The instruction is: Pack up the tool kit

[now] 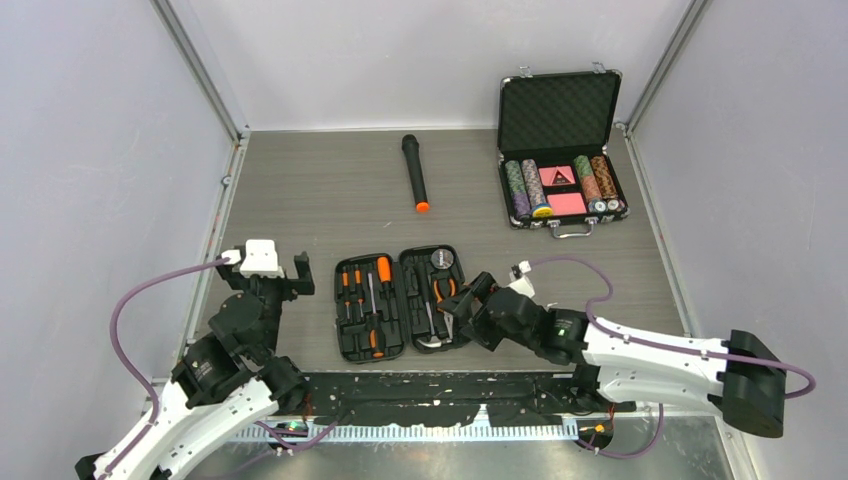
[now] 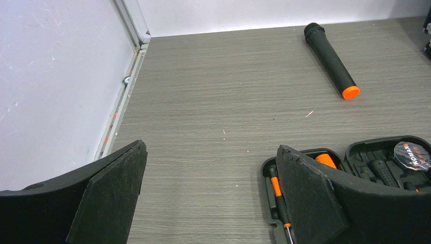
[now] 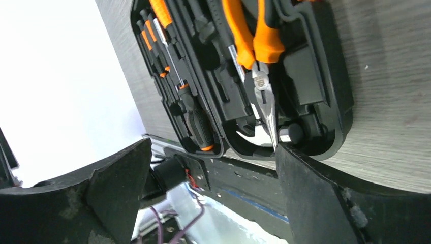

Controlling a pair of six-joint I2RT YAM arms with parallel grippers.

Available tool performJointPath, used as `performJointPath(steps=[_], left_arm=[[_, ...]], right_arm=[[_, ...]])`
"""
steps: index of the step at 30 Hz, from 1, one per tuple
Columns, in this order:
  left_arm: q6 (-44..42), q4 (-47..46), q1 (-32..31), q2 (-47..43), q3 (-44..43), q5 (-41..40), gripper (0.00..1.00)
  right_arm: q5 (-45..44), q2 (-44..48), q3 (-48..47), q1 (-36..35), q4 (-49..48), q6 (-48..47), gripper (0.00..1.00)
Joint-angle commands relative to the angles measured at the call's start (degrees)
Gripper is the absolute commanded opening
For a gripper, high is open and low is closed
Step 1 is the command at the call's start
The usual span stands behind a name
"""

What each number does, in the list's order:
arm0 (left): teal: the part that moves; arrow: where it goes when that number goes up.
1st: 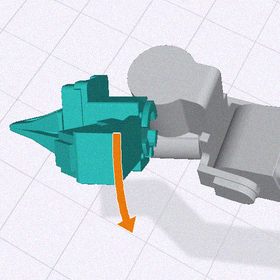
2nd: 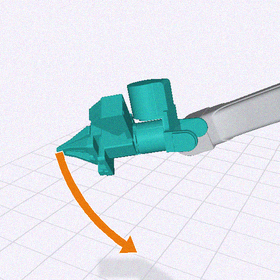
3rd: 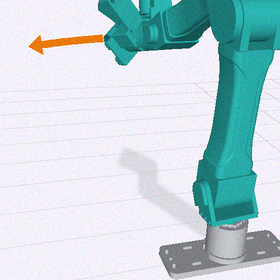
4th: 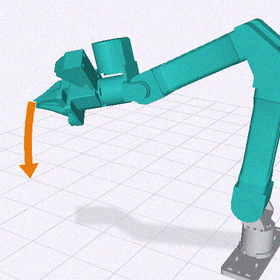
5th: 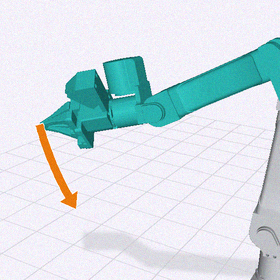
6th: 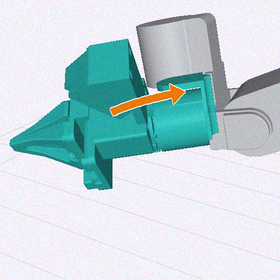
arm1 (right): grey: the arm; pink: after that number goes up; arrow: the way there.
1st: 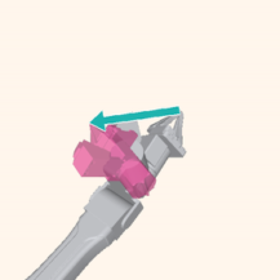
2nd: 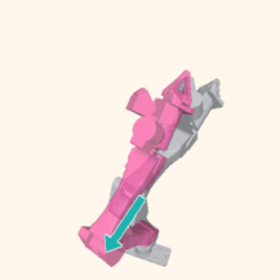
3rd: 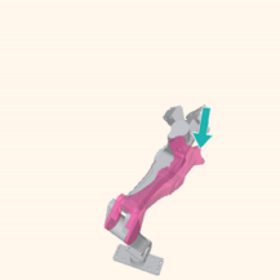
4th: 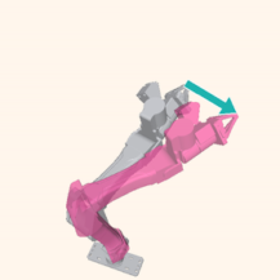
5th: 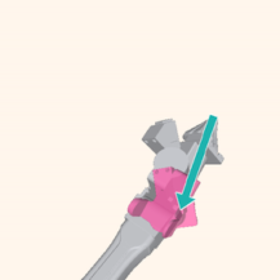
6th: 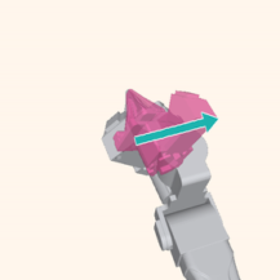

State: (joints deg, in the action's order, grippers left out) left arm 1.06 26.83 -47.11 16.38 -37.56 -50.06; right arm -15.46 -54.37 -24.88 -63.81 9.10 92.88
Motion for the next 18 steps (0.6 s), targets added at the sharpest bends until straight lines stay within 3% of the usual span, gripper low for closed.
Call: performJointPath(steps=[1,6,10,14,18], left_arm=[[1.09,-1.84,0.43,0.64,-0.10,1.11,0.99],[7.75,0.60,0.41,2.64,-2.67,8.36,0.94],[18.02,3.17,0.38,8.60,-5.67,18.89,0.93],[25.38,1.72,0.36,14.31,-6.12,26.26,0.93],[27.70,0.61,0.41,17.81,-5.65,28.60,0.94]], right_arm=[[-2.90,5.11,-5.41,-0.39,6.45,-16.15,0.95],[-8.38,3.21,-13.11,0.16,13.79,-39.75,0.96],[-11.34,-3.05,-19.44,0.30,17.99,-50.96,0.99],[-11.86,-9.36,-23.49,0.37,18.70,-57.88,0.95],[-10.03,-15.32,-25.08,0.34,16.89,-62.21,0.84]])
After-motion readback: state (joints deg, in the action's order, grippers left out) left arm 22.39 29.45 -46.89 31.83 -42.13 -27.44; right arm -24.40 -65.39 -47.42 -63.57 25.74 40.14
